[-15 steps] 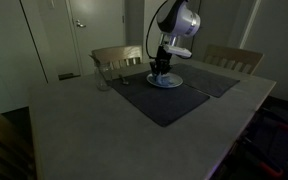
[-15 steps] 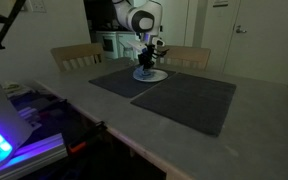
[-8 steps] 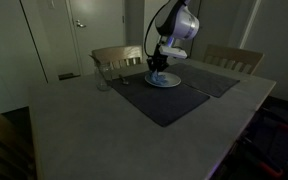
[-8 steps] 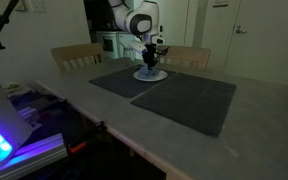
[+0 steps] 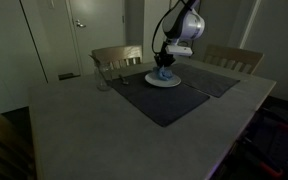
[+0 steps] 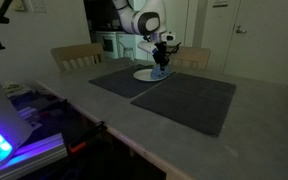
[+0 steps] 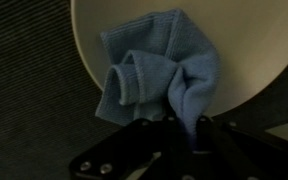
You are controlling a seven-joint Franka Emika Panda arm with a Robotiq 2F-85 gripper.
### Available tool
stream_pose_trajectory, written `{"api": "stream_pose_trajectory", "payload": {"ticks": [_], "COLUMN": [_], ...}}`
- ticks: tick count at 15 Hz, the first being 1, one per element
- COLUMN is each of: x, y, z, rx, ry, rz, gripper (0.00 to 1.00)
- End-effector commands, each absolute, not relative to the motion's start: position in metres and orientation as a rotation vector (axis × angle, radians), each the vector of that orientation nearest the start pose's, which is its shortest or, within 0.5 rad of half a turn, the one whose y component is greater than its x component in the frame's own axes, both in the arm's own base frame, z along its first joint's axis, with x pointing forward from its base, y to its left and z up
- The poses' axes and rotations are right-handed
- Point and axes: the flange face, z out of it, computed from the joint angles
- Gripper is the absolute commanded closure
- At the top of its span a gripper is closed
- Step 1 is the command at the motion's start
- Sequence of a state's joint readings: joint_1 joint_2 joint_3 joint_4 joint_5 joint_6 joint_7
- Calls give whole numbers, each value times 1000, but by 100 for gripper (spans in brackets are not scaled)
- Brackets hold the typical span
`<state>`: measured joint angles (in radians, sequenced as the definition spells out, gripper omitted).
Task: Use the towel to wipe the plate.
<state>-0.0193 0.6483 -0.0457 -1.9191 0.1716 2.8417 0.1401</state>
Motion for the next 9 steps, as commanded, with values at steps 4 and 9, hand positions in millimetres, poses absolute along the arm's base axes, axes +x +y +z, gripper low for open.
{"api": "stream_pose_trajectory", "payload": {"ticks": [4, 9], "x": [629, 620], "y": [-46, 3], "z": [178, 182], "rx": [-3011, -2921], "ry": [594, 501], "rz": [-207, 58], "gripper": [98, 98]}}
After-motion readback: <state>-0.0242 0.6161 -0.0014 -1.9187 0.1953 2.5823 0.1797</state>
